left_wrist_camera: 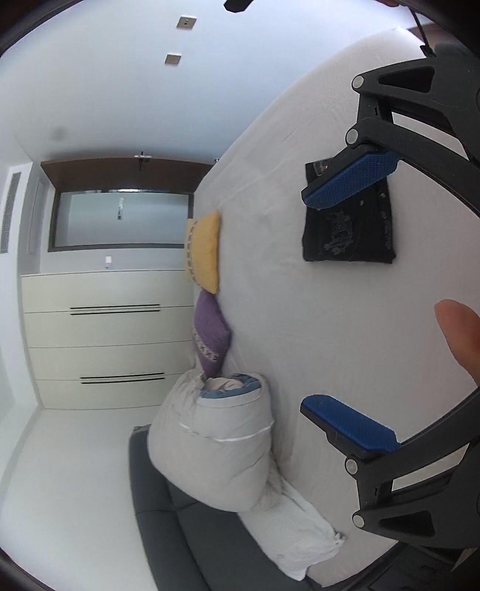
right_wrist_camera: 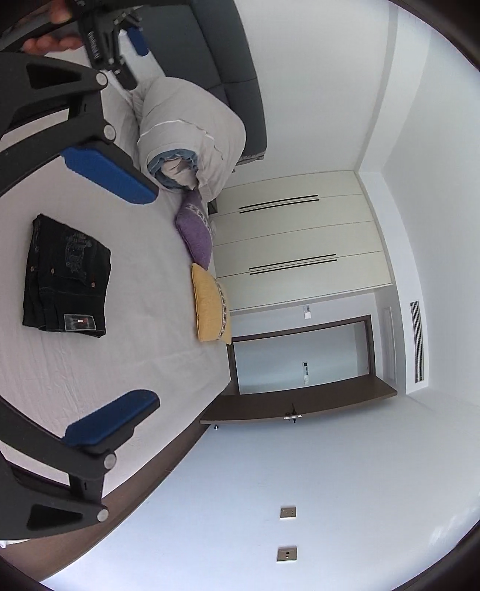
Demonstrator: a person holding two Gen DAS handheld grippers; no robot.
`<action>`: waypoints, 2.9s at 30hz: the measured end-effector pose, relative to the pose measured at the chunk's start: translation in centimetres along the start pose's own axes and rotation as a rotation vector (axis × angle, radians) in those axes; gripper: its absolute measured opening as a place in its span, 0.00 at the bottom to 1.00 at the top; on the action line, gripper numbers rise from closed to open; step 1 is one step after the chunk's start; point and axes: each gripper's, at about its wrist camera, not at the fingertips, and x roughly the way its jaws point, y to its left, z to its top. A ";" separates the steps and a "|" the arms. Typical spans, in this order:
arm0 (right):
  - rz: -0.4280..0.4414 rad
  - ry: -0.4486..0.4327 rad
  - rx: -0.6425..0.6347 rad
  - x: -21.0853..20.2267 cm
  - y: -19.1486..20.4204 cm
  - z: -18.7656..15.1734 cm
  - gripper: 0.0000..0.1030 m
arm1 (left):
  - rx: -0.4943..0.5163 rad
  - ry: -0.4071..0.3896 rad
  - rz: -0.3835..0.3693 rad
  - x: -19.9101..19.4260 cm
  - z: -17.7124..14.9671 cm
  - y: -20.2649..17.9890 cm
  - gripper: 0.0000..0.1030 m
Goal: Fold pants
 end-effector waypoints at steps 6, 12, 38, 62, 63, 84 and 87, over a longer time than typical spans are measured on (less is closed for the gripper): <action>-0.123 0.099 -0.101 -1.6 2.4 -1.4 1.00 | -0.036 0.188 -0.030 1.2 -4.0 -1.6 1.00; -0.180 0.283 -0.057 0.4 3.1 -5.3 1.00 | -0.018 0.265 -0.046 3.6 -6.5 -4.3 1.00; -0.214 0.486 -0.040 4.0 2.9 -10.8 1.00 | 0.016 0.346 -0.039 6.8 -8.7 -6.2 1.00; -0.203 0.502 -0.051 4.6 3.0 -11.2 1.00 | 0.008 0.366 -0.039 7.4 -9.2 -6.3 1.00; -0.203 0.503 -0.052 4.6 3.0 -11.2 1.00 | 0.008 0.367 -0.039 7.4 -9.2 -6.3 1.00; -0.193 0.513 -0.050 4.8 3.1 -11.9 1.00 | 0.010 0.377 -0.038 7.5 -9.8 -6.4 1.00; -0.191 0.516 -0.051 4.8 3.2 -12.0 1.00 | 0.011 0.379 -0.039 7.5 -10.0 -6.4 1.00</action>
